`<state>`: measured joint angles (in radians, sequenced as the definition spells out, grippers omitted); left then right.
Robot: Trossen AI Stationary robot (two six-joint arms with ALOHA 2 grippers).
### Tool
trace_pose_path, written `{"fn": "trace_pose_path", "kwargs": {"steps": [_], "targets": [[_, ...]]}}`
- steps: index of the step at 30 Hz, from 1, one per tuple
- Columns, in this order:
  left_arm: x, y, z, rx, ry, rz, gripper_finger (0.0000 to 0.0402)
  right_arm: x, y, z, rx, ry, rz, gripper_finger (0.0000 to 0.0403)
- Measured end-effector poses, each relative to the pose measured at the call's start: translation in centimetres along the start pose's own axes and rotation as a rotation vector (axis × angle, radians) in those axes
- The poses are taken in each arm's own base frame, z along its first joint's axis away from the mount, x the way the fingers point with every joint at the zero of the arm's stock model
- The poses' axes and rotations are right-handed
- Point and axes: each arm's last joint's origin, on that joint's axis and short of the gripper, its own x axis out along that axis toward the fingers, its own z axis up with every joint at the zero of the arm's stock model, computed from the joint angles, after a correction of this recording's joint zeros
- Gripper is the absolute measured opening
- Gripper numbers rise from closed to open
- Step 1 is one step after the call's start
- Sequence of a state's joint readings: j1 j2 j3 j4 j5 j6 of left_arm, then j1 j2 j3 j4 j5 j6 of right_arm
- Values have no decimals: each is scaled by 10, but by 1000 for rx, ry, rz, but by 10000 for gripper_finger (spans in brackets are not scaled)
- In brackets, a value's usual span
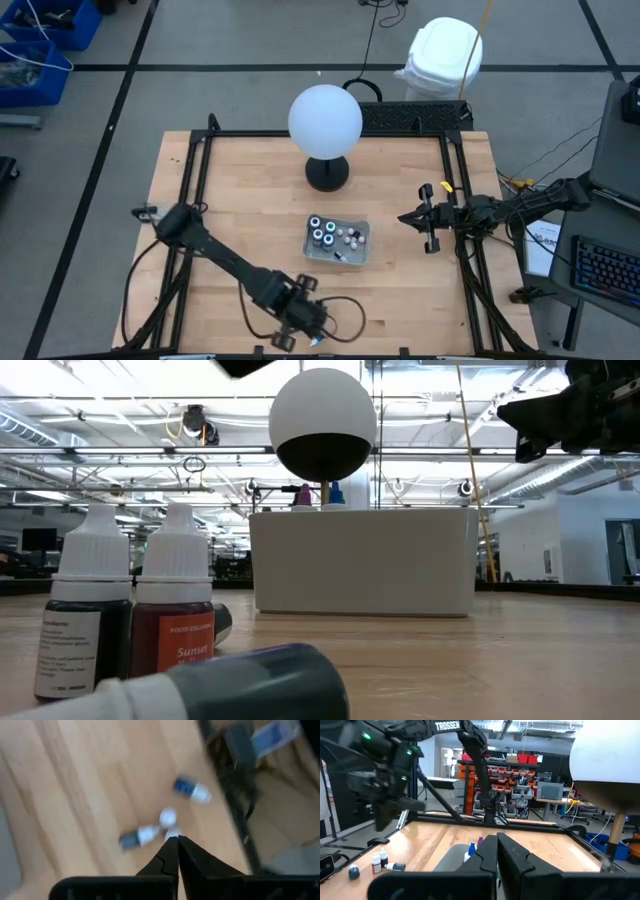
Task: Pick & Place food coloring
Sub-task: Put the small green food coloring bottle into the gray bin
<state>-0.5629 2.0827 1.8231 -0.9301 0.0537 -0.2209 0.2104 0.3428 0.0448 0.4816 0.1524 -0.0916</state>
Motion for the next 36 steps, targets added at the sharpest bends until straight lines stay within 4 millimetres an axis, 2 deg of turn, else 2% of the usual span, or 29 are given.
{"fn": "trace_pose_path", "kwargs": {"steps": [4,10,14,23,36], "targets": [[3,-3,15,-52,-21,-9,55,0,0,0,-12,0,0,0],[14,-1,9,-87,28,9,128,0,0,0,-27,-1,0,0],[27,2,-1,-167,68,31,160,0,0,0,-29,-1,0,0],[58,-3,-18,-247,49,0,168,0,0,0,-26,-1,-1,0],[63,-7,-20,-338,25,36,168,0,0,0,-7,0,0,0]]}}
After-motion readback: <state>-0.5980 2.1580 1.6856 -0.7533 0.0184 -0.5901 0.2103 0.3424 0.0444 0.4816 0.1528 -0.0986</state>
